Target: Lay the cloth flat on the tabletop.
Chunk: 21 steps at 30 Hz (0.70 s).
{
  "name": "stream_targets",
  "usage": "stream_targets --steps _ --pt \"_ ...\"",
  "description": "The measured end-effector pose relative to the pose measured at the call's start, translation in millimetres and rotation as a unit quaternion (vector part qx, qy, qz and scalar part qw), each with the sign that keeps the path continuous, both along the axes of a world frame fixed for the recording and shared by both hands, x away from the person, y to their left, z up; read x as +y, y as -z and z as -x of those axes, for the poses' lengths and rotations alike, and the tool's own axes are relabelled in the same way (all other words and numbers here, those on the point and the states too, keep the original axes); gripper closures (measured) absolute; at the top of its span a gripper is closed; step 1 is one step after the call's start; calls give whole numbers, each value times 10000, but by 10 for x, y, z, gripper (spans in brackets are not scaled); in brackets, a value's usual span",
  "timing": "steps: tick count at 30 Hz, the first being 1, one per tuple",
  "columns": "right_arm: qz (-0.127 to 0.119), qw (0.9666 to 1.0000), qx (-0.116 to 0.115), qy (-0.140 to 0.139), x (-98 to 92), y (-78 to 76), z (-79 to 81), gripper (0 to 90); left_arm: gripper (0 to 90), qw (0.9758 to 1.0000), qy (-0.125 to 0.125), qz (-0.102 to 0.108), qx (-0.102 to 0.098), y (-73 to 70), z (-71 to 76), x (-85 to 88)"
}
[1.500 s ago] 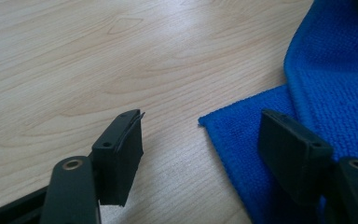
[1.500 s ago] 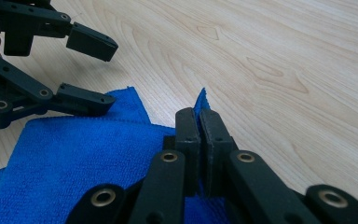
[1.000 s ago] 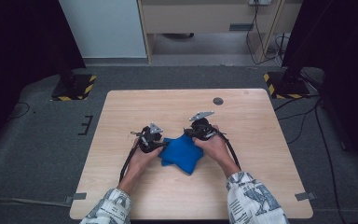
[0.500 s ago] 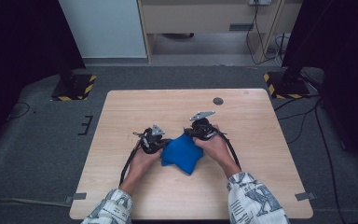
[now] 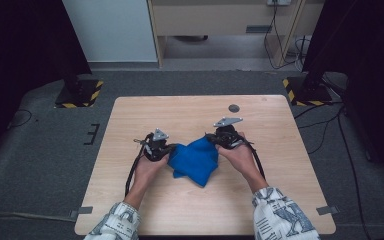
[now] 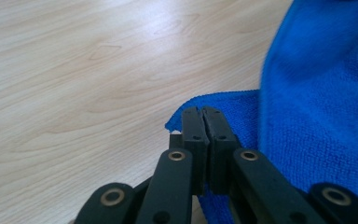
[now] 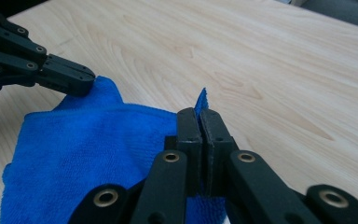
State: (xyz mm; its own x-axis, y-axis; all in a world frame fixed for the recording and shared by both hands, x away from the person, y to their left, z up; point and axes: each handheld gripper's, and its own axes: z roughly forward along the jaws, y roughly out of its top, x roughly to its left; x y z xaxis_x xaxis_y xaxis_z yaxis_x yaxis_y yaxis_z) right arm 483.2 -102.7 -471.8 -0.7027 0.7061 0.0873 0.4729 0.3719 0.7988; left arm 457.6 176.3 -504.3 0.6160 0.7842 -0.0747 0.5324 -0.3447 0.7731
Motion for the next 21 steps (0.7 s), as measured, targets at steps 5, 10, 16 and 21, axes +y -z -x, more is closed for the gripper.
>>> stream_targets --steps 5,10,16,21 --pt "-97 9998 -102 144 -183 -60 42 882 884 10000 -36 33 4 -32 8 59" --pt "-174 9991 -167 338 -365 -82 64 883 885 9998 -106 155 2 -73 7 136" --pt "-246 9980 -240 528 -548 -86 84 883 886 9995 -176 253 -10 -102 3 182" --pt "-270 9975 -284 596 -626 -102 88 883 886 9989 -283 370 -57 -146 3 236"
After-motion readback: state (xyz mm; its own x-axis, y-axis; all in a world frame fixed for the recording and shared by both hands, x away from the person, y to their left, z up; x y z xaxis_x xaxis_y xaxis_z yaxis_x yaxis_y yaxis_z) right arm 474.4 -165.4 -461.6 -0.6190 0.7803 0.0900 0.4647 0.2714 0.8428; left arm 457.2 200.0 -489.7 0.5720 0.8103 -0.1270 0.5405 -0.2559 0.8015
